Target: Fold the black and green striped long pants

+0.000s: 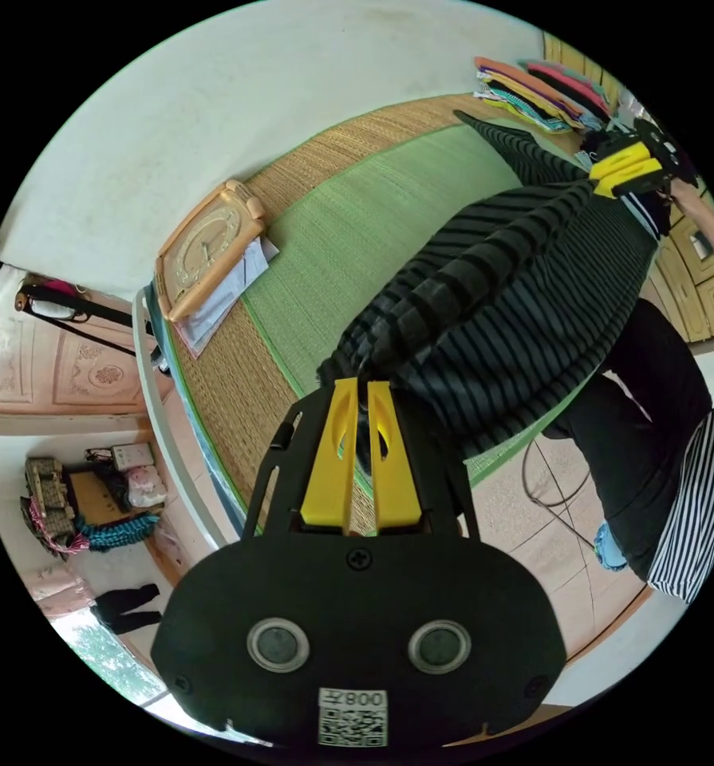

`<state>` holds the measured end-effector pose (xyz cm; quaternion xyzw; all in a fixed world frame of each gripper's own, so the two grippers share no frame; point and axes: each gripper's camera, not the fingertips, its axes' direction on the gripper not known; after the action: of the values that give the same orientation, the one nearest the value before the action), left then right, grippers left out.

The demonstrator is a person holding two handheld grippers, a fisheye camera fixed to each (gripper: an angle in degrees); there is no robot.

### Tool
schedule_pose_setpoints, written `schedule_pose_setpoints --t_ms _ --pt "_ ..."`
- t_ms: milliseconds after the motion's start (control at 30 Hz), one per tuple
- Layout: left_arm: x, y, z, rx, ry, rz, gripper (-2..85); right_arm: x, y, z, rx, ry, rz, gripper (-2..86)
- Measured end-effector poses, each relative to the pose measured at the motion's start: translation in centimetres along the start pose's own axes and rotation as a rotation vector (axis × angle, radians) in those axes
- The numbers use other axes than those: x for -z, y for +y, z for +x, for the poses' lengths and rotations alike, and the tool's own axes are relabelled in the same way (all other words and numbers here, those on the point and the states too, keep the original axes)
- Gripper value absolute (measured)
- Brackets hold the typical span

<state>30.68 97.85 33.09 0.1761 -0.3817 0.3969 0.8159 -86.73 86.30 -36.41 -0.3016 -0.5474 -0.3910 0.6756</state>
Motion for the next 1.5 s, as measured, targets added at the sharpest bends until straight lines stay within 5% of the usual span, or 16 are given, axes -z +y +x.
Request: schedule_pose_setpoints --t_ms 367,1033,1500 --pt "-8.8 6.0 1.3 -0.008 0.041 -0.026 1.2 -6.6 3.8 -7.7 0.03 -0.127 -0.08 1.8" --pt "-22.0 10.2 -2.3 -0.013 0.082 -0.052 0.7 -16.8 9.3 -7.2 -0.132 -0.358 -0.128 2.2" --pt "-24.4 11.8 -8.4 0.139 0.017 0.039 1.1 -14.0 12.8 -4.8 -0.121 -0.4 0.023 2.1"
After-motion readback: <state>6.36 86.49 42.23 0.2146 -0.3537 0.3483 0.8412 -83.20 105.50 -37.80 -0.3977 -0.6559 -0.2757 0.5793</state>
